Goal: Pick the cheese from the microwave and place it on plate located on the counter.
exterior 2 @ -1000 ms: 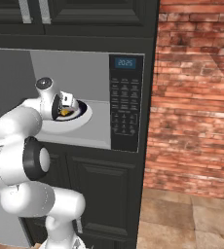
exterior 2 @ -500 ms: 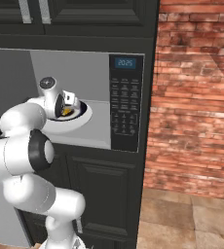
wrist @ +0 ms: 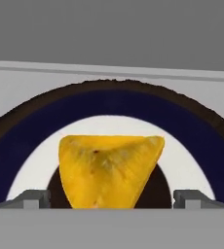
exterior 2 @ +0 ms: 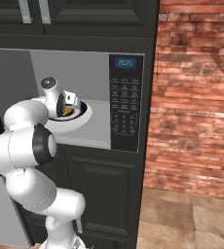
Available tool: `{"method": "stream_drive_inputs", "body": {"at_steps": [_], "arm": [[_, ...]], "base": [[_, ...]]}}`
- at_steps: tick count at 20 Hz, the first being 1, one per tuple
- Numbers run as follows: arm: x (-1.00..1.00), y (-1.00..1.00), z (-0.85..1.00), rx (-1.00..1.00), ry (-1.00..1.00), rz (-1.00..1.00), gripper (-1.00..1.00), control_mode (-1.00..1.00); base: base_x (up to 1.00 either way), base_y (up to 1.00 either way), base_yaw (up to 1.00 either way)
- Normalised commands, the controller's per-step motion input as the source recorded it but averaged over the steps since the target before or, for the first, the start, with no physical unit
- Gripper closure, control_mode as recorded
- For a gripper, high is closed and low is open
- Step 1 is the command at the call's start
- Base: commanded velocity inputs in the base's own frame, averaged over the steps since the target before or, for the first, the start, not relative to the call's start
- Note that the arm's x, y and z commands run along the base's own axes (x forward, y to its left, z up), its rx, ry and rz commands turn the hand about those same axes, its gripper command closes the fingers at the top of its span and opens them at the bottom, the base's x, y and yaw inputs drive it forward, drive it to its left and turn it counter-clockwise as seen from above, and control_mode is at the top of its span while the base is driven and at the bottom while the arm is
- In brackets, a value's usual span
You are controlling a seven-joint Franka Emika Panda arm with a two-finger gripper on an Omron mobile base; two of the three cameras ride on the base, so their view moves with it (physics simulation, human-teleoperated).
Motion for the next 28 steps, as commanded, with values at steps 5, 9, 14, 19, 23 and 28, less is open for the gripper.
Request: {"method": "stream_drive_inputs", "body": {"at_steps": [5,9,14,19,23,28], "arm": [[0.07,0.11,-0.13,0.00,0.00,0.00,-1.00,-1.00],[0.17,0.06,0.00,0.00,0.00,0.00,-1.00,-1.00],[0.16,0.03,0.00,0.00,0.00,0.00,1.00,-1.00],[0.12,0.00,0.00,0.00,0.00,0.00,1.00,-1.00],[0.03,0.00,0.00,0.00,0.00,0.00,1.00,-1.00],[-0.39,-0.21,0.14,0.00,0.00,-0.01,1.00,-1.00]], "base": [[0.00,0.00,0.00],[0.00,0.00,0.00],[0.00,0.00,0.00],[0.00,0.00,0.00],[0.00,0.00,0.00],[0.00,0.00,0.00]]}}
